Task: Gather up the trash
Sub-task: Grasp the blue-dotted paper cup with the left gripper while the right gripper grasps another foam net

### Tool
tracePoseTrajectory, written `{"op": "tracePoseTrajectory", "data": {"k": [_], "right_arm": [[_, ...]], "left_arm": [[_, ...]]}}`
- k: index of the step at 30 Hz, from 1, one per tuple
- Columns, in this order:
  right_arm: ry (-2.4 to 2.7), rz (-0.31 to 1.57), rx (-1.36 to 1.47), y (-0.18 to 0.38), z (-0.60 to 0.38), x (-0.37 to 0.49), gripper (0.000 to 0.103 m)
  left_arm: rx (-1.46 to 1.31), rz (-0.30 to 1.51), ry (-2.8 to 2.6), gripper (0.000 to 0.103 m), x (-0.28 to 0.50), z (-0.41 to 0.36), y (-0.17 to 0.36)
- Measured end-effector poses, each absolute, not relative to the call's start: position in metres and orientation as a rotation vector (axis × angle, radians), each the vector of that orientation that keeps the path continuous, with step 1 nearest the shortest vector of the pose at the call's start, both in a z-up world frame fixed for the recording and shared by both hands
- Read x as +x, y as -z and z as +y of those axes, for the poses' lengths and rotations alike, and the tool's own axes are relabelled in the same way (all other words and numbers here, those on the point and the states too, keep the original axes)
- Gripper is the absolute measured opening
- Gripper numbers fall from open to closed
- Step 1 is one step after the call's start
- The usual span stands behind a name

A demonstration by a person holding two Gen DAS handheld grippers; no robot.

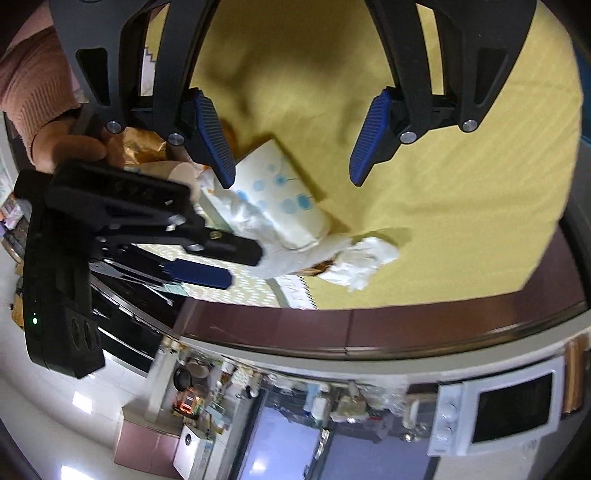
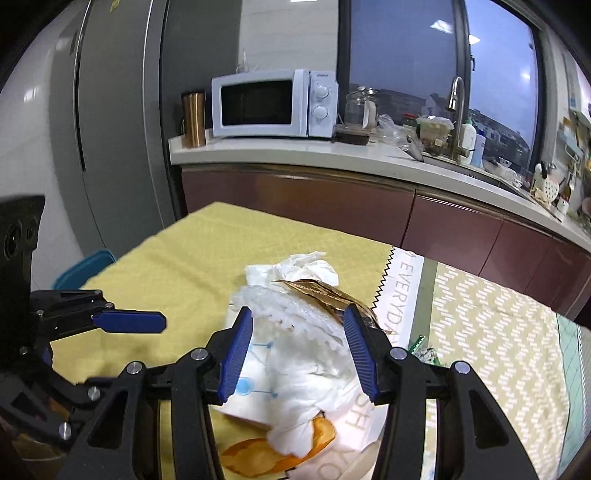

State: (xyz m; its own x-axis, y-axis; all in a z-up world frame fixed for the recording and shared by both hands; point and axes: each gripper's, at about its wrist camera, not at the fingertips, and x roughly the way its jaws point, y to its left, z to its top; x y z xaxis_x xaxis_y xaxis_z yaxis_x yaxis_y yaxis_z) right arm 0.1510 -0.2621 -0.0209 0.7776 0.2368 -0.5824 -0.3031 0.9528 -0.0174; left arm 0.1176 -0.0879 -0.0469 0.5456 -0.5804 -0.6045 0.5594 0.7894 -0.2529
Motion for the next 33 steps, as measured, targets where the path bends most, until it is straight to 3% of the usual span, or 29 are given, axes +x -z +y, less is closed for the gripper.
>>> {"op": "tracePoseTrajectory", "data": {"k": [5, 7, 12, 25, 33], "right_arm": [[-0.297, 0.640, -0.135, 0.028, -0.263, 0.157, 0.042], [-0.308, 0.647, -0.132, 0.030, -0.265, 0.157, 0.028], [-0.323, 0.659, -0.104, 0.034, -0.270, 0.154, 0.014], [-0.352, 0.618, -0.031, 0.025, -0.273, 0.143, 0.008], [-0.384, 0.580, 0.011, 0.012, -0.269, 0.135, 0.008]], "left_arm": [[-0.062, 0.796, 0.709, 0.065, 0.137, -0.110, 0.057], [-0.088, 0.828, 0.723, 0.065, 0.145, -0.116, 0.062], [-0.160, 0.888, 0.742, 0.066, 0.165, -0.120, 0.073], [-0.248, 0.894, 0.765, 0.046, 0.175, -0.104, 0.083], [-0.235, 0.844, 0.715, 0.045, 0.155, -0.065, 0.070]]}}
